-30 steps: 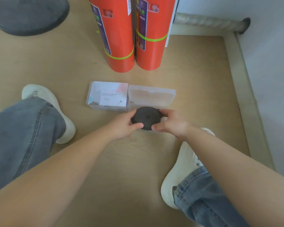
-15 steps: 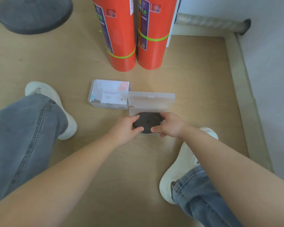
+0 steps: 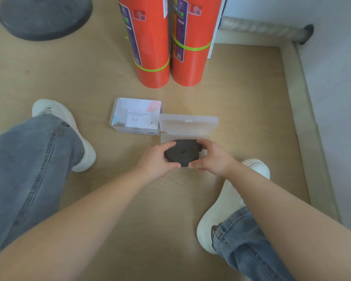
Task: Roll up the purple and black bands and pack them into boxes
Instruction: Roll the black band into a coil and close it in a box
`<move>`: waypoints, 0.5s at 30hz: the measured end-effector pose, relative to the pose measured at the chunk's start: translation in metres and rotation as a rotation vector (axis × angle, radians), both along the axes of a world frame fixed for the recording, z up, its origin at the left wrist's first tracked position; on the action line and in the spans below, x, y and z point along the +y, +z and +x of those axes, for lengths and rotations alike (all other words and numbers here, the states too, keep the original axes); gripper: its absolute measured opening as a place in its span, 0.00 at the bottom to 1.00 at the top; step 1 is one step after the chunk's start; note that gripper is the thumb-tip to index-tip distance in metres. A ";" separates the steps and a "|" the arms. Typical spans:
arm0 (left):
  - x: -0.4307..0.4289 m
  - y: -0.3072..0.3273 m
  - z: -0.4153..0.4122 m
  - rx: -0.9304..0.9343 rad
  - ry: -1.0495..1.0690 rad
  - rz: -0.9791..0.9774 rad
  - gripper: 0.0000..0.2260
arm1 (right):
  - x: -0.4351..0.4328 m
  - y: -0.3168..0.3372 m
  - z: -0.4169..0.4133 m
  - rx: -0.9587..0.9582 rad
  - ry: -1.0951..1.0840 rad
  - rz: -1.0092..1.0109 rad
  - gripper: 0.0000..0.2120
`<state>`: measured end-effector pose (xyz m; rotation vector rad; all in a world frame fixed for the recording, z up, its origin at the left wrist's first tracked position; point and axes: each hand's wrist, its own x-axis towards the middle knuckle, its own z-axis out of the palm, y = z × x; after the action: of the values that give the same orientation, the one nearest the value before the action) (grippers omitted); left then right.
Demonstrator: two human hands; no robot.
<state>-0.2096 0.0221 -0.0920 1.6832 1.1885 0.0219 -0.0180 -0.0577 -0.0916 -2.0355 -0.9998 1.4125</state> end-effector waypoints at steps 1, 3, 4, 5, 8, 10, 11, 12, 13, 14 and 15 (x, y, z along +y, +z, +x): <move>-0.002 0.001 -0.001 -0.015 0.012 -0.003 0.34 | -0.001 -0.002 0.000 -0.003 -0.012 0.004 0.36; -0.005 0.001 -0.003 -0.038 0.032 0.012 0.34 | -0.002 -0.005 0.000 -0.015 -0.020 0.010 0.39; -0.006 0.001 -0.003 -0.046 0.041 0.019 0.34 | -0.003 -0.005 0.000 -0.023 -0.018 0.011 0.40; -0.007 0.000 -0.002 -0.049 0.049 0.024 0.33 | -0.003 -0.006 0.000 -0.025 -0.019 0.010 0.39; -0.007 -0.004 0.000 -0.019 0.043 0.059 0.32 | -0.003 -0.003 -0.001 -0.025 -0.023 -0.005 0.38; -0.004 -0.007 0.002 0.021 0.004 0.091 0.32 | -0.001 -0.002 -0.002 -0.039 -0.016 -0.016 0.38; -0.003 -0.008 0.003 0.040 -0.008 0.091 0.32 | 0.000 -0.001 -0.003 -0.044 -0.013 -0.024 0.37; -0.001 -0.008 0.004 0.057 -0.014 0.089 0.32 | 0.001 0.000 -0.003 -0.049 -0.008 -0.029 0.37; 0.000 -0.007 0.006 0.076 -0.019 0.090 0.32 | 0.001 0.001 -0.004 -0.054 -0.002 -0.034 0.36; 0.001 -0.007 0.007 0.096 -0.024 0.093 0.33 | 0.001 0.003 -0.004 -0.061 0.008 -0.036 0.36; 0.002 -0.005 0.009 0.114 -0.029 0.089 0.33 | 0.002 0.003 -0.003 -0.070 0.017 -0.040 0.35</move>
<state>-0.2006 0.0240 -0.0972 1.7993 1.2639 -0.0397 -0.0213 -0.0555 -0.0886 -2.1228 -1.0275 1.3891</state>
